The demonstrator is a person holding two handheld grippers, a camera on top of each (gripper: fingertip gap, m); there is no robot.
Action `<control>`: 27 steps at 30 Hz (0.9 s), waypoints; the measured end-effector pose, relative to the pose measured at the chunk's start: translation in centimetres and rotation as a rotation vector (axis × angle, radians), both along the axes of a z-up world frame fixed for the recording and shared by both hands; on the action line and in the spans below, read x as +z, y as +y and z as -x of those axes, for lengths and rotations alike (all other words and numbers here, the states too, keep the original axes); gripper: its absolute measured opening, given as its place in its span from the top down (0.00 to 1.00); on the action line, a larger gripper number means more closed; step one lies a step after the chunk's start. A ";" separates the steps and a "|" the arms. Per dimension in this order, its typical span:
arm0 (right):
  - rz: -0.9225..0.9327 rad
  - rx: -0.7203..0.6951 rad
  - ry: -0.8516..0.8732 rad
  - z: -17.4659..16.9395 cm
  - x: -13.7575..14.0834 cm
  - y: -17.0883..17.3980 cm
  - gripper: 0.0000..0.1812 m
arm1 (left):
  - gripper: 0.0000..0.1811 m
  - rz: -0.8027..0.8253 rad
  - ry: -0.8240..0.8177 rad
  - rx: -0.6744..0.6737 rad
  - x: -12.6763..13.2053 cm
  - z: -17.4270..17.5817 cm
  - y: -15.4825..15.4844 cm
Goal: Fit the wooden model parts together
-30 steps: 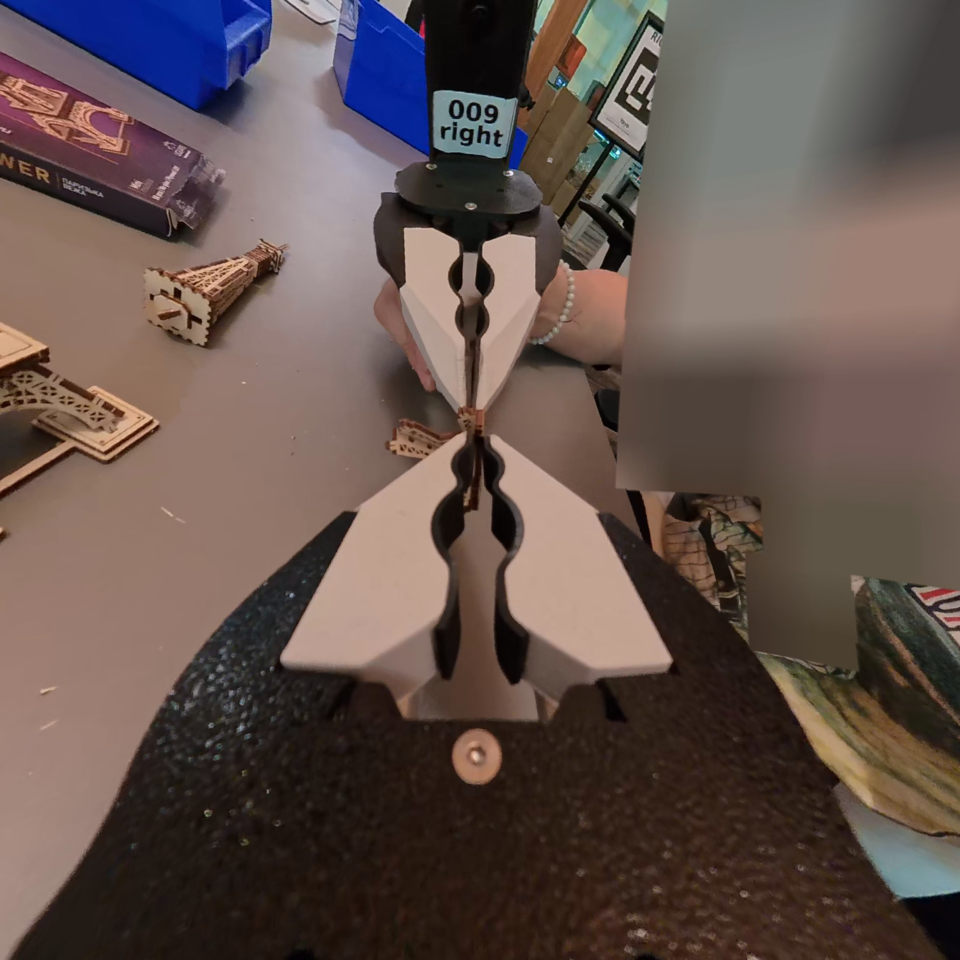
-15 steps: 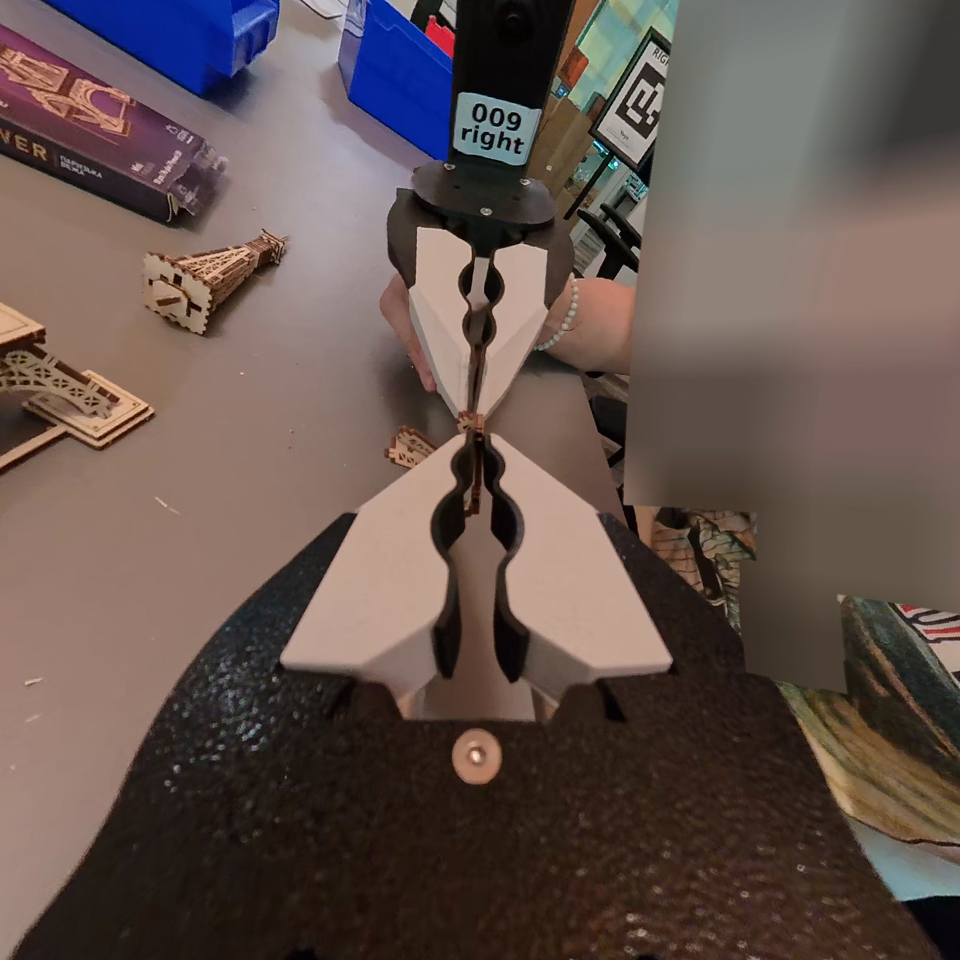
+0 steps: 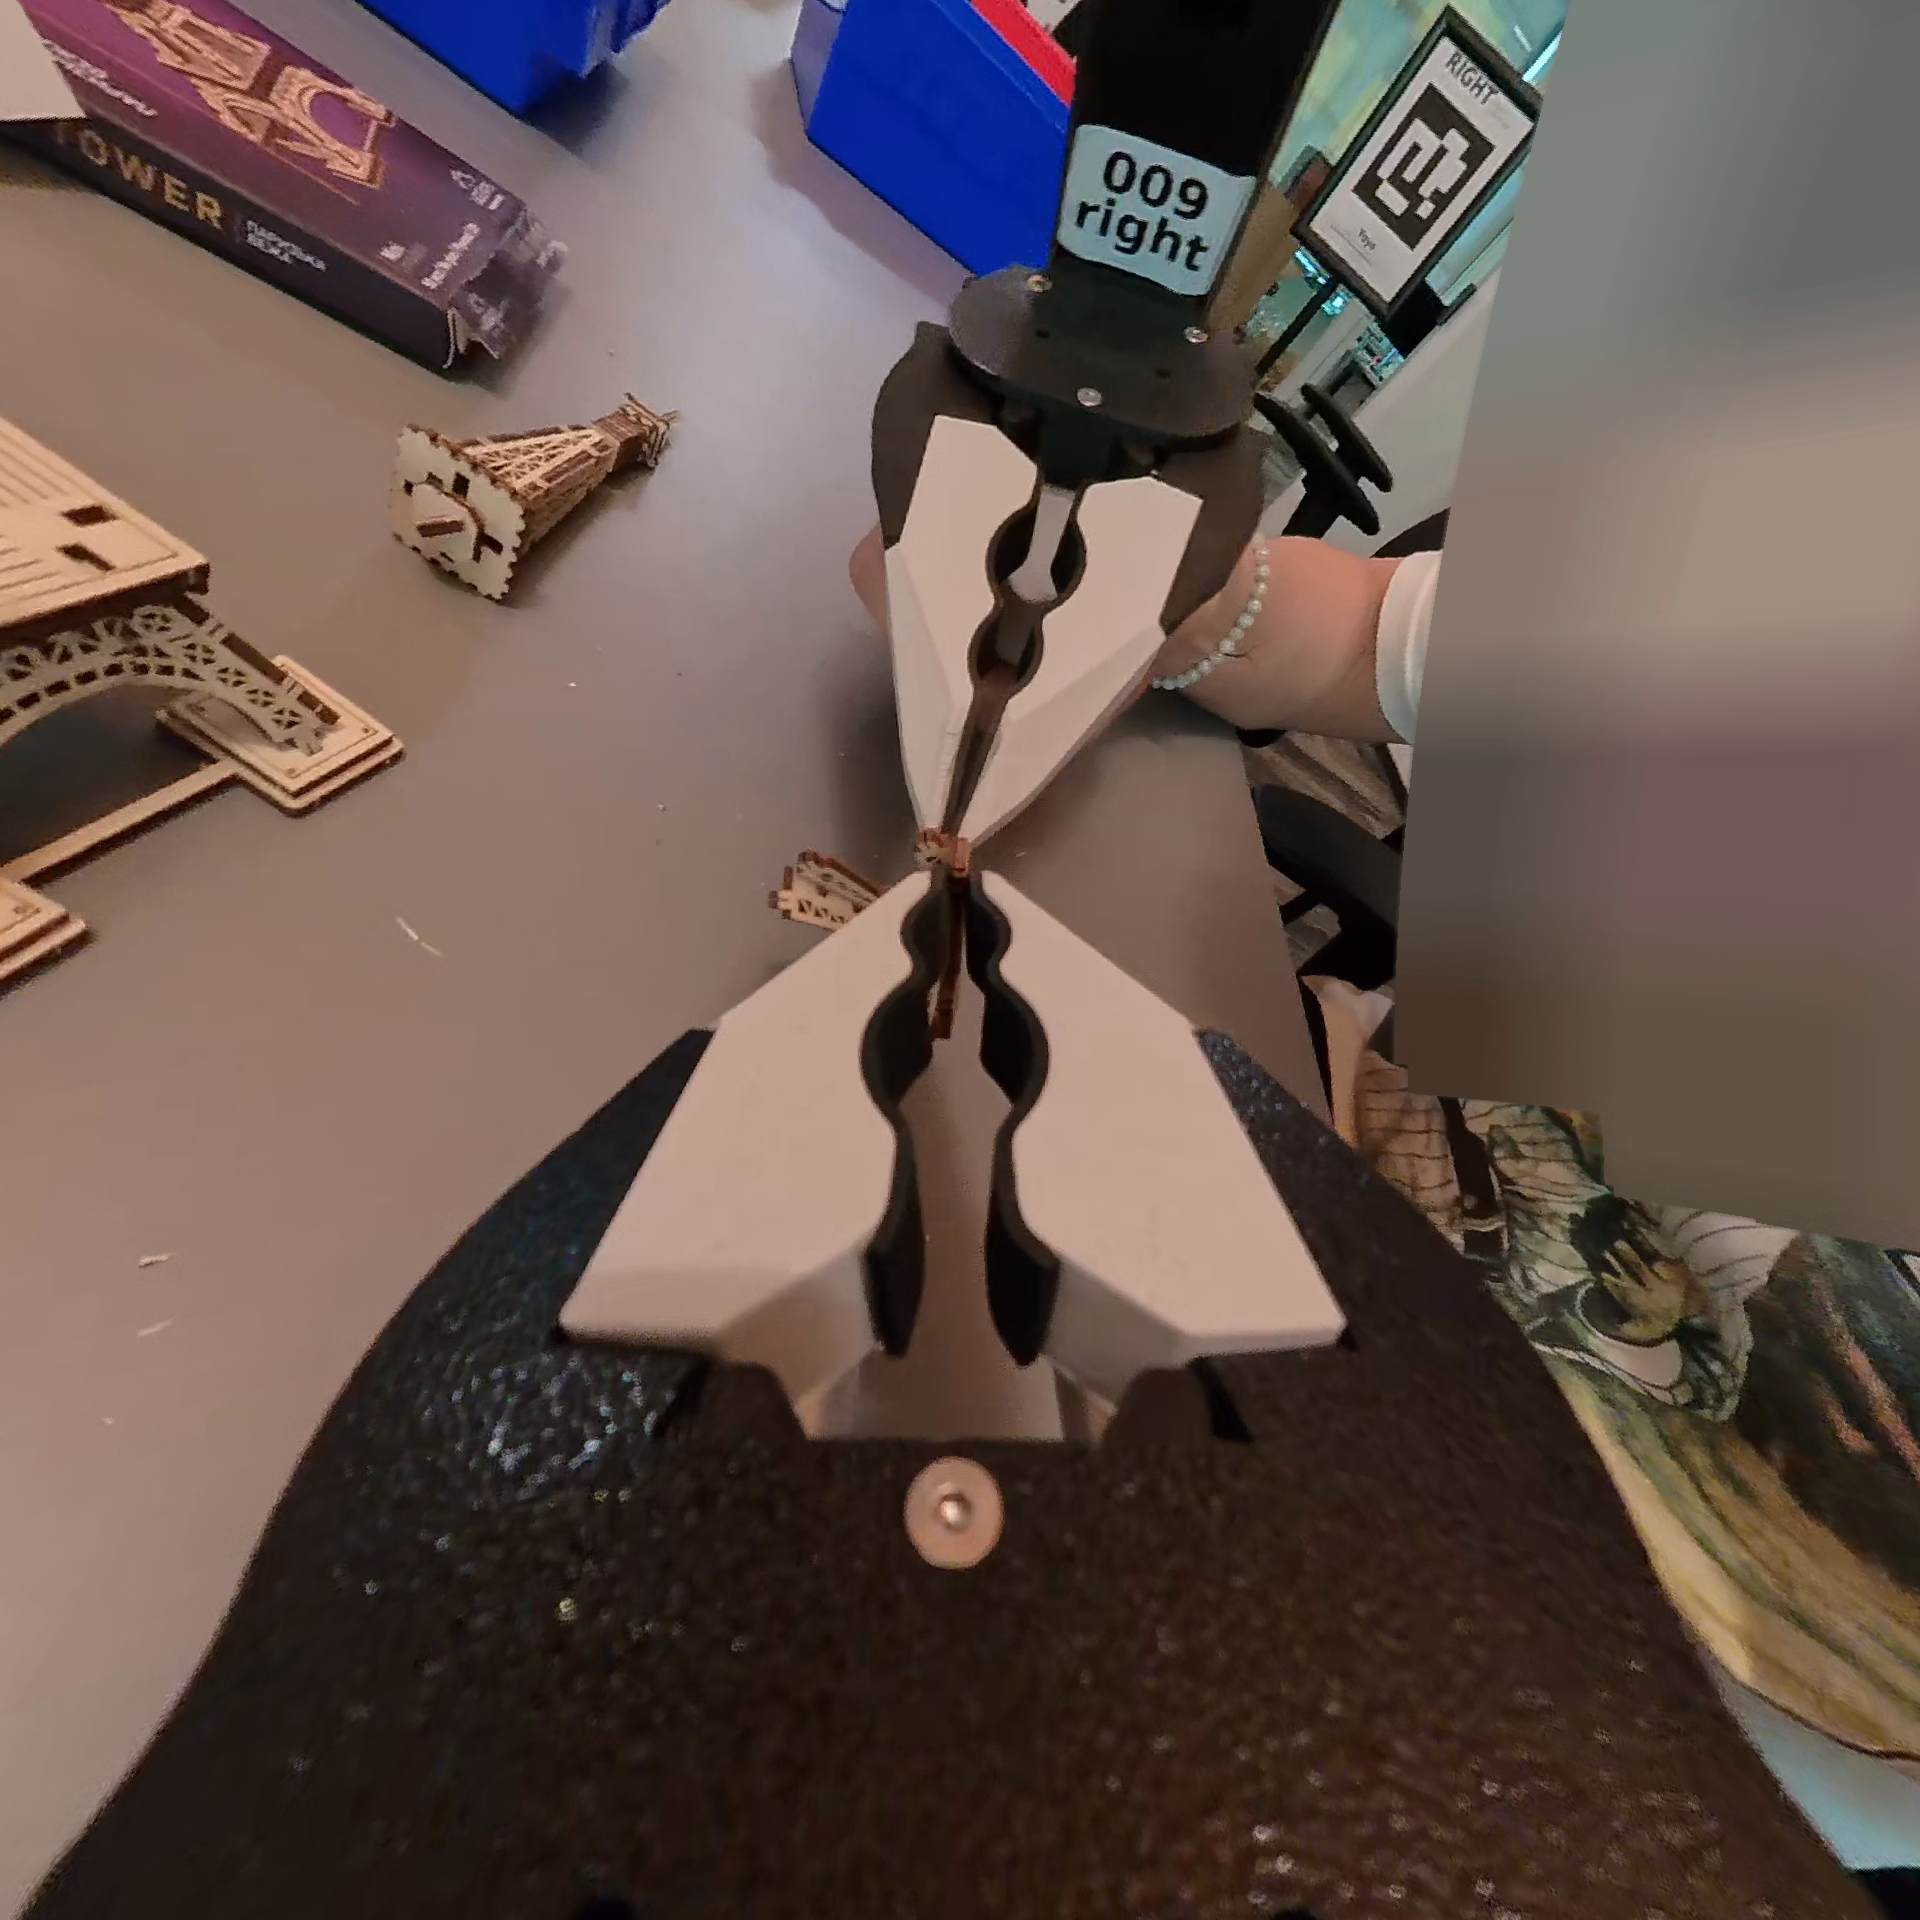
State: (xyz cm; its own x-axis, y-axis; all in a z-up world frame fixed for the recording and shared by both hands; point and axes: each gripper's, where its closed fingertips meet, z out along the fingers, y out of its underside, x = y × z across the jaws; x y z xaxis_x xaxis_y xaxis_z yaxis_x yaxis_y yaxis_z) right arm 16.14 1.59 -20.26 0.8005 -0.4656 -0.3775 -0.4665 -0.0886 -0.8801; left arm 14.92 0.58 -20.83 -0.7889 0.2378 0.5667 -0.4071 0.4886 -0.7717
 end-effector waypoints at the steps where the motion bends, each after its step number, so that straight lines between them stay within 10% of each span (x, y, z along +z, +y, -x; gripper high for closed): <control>1: -0.007 0.009 0.002 0.1 0.1 0.1 1.00 | 1.00 0.005 0.003 -0.003 0.0 0.0 0.0; 20: 0.151 -0.026 -0.011 -0.3 -1.4 0.6 1.00 | 1.00 -0.075 -0.042 0.000 -1.6 -0.3 0.3; 27: -0.084 -0.016 0.143 -1.2 -0.1 -0.4 1.00 | 1.00 0.017 -0.009 0.061 -0.3 -1.0 -0.3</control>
State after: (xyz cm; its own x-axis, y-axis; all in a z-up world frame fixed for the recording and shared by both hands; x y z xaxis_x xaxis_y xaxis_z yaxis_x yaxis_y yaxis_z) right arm 17.36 1.24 -20.38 0.7287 -0.4396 -0.5251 -0.5881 -0.0086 -0.8088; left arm 15.89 0.25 -21.12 -0.8069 0.1984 0.5563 -0.4291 0.4503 -0.7830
